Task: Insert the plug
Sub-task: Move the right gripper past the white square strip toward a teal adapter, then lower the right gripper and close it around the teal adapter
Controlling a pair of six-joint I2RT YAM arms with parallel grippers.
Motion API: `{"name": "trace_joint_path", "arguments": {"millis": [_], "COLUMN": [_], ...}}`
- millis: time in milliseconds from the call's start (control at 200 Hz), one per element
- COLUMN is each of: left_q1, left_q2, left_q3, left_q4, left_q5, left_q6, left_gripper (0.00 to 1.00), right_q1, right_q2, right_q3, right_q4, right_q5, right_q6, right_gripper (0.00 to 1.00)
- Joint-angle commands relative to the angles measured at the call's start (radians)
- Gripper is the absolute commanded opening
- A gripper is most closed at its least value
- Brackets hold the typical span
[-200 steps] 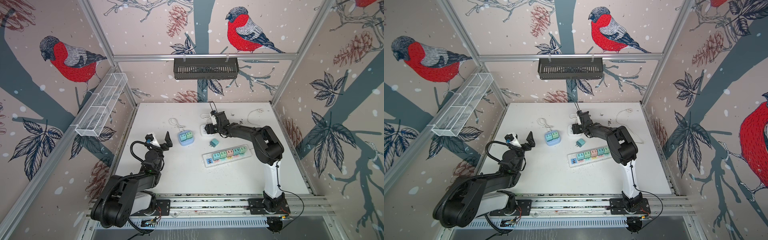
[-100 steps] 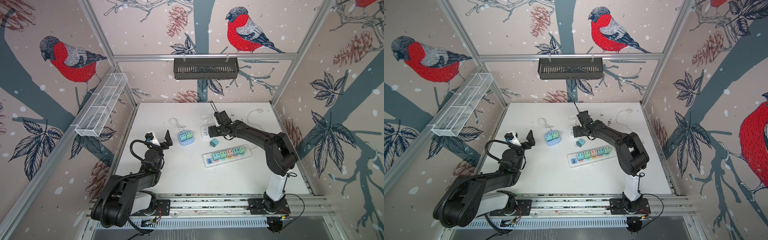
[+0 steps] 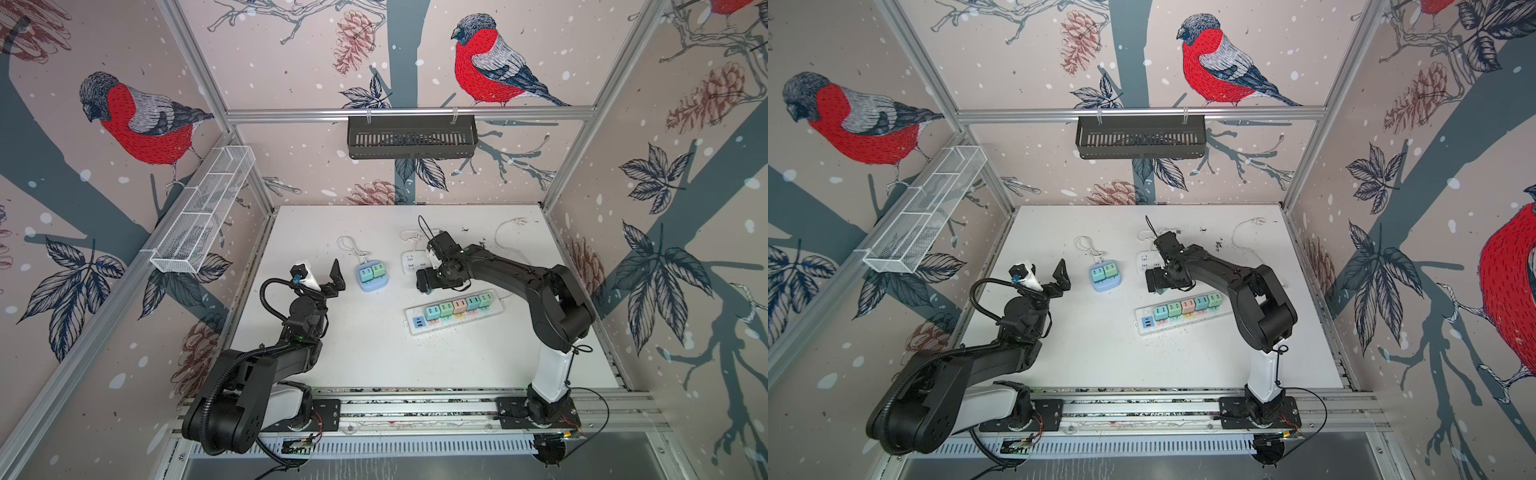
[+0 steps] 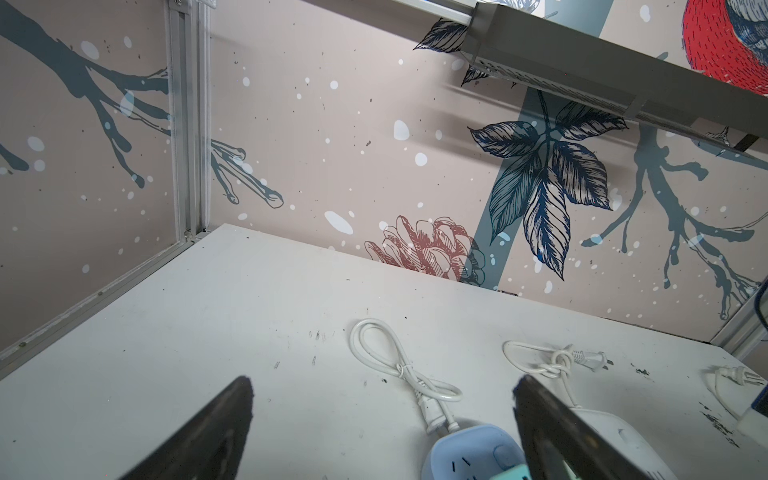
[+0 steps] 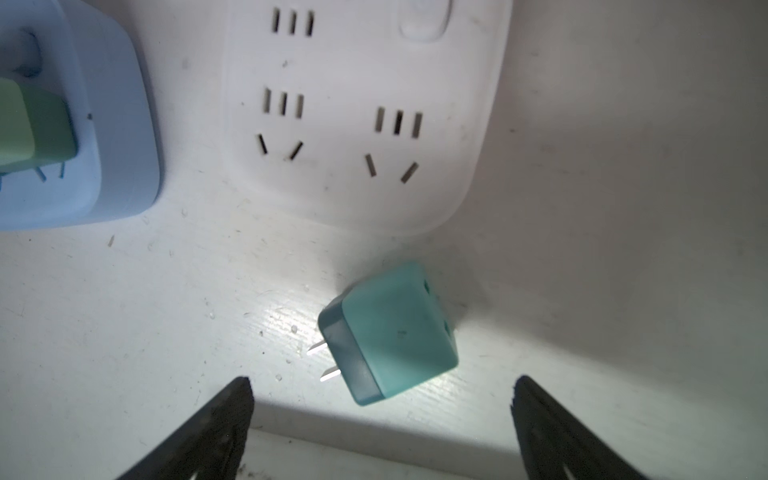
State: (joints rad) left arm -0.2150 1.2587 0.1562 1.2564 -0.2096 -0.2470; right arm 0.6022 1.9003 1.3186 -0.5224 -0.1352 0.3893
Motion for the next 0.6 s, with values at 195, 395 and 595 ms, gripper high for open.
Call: {"name": "trace_joint_path", "arguments": {"millis": [195, 395, 595], "left_q1": [0.002, 0.003, 0.003], "left_q2": [0.003, 0.008, 0.009], "left_q3": [0.008, 0.014, 0.017], "left_q4": [0.015, 0.012, 0.008], "left_q5": [0.007, 0.011, 0.012], "left_q6": [-0.012, -0.012, -0.013], "left_gripper": [0.97, 0.97, 0.97], "right_q1": [0.012, 0.037, 0.072], "right_q2": [0.045, 0.097, 0.159], "right_q3": [0.020, 0.090, 0.175], "right_q4": [-0.019, -0.016, -0.024], "right_q5": [-0.043, -0.056, -0.047], "right_q6": [-0.005, -0.020, -0.040], "right_gripper": [0.99, 0.99, 0.99]}}
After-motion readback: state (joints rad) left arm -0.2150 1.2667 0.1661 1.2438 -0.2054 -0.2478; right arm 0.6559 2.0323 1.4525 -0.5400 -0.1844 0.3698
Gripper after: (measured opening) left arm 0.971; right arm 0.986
